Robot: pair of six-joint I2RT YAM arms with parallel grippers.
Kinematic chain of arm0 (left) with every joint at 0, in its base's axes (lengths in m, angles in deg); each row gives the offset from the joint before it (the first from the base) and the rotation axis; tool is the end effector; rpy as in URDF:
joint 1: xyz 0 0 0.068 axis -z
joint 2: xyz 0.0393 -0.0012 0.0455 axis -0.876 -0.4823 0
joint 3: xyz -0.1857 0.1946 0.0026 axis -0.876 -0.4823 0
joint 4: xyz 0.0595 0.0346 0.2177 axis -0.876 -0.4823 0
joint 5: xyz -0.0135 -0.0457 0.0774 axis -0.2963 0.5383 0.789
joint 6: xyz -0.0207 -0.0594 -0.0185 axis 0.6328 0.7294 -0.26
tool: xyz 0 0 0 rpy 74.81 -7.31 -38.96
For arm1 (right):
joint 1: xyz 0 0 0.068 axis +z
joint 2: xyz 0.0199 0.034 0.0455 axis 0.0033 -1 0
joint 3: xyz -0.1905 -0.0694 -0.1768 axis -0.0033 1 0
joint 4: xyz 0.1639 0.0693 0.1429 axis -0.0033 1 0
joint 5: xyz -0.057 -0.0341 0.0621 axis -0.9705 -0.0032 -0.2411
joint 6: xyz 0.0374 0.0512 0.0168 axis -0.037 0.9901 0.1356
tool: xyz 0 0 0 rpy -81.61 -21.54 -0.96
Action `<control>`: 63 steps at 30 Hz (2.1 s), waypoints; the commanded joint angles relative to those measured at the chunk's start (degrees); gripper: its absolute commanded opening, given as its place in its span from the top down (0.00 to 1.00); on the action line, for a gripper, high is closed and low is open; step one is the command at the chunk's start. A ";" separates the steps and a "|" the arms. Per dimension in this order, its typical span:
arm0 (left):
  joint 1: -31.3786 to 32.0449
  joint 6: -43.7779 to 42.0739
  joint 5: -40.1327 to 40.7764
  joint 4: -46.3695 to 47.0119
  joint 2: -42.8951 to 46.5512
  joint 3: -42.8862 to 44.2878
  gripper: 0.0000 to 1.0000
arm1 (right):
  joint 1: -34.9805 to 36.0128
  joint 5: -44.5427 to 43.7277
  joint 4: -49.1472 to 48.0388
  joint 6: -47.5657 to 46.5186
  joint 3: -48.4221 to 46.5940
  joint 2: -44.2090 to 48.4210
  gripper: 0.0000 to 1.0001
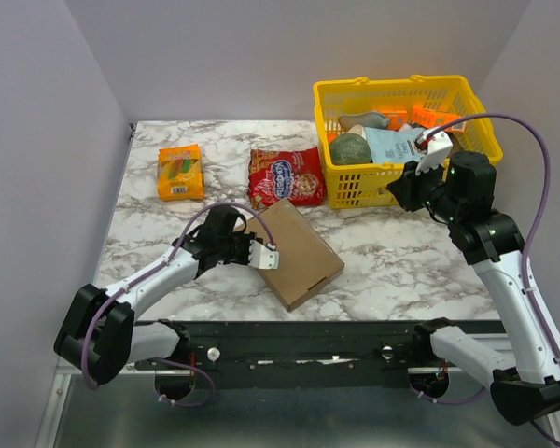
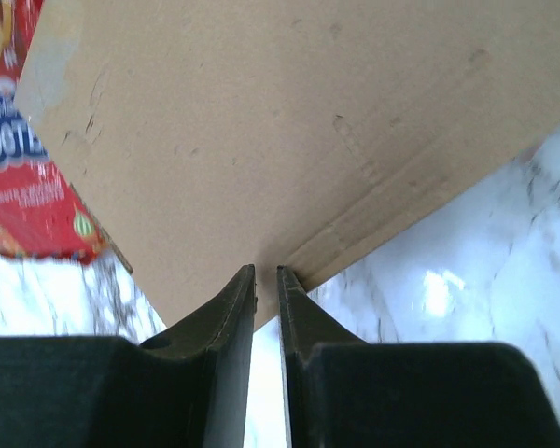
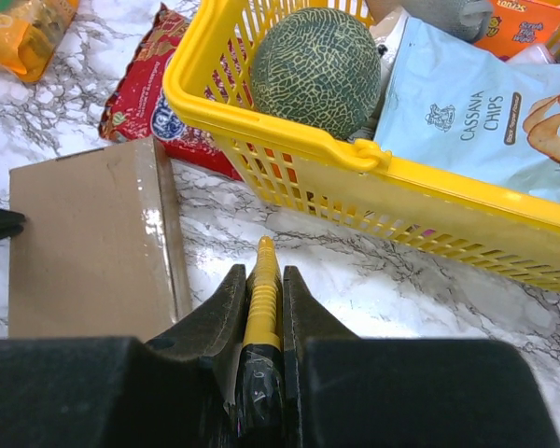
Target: Unpack the express box
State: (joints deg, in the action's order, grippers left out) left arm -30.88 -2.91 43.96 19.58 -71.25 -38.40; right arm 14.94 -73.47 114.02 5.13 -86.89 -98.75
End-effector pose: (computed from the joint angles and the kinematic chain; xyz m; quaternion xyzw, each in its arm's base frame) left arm 0.1801 -0.1267 0.1924 0.7285 0.5813 -0.0687 0.3559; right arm 0.1720 0.0544 0.3883 -0.1678 0.8103 0.1222 0.5481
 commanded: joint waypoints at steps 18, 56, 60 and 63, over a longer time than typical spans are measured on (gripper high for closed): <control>-6.82 6.99 7.23 -30.08 17.33 -1.50 0.52 | -0.37 7.42 -6.46 -2.37 4.86 3.54 1.00; -21.84 53.78 -10.10 -24.72 -28.09 37.31 0.35 | -0.19 20.26 -3.64 -5.98 -10.45 -9.48 1.00; -23.07 48.59 -7.38 -29.38 -28.80 45.72 0.35 | -0.19 21.04 -5.32 -5.10 -7.72 -8.15 1.00; -23.95 47.09 -2.20 -33.33 -27.93 55.63 0.35 | -0.19 19.46 -7.94 -3.17 -6.14 -8.24 1.00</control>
State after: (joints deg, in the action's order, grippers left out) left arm -53.72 48.26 37.81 -8.68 -100.94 4.13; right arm 14.84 -51.35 110.26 0.27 -95.80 -107.03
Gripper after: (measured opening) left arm 0.650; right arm 0.222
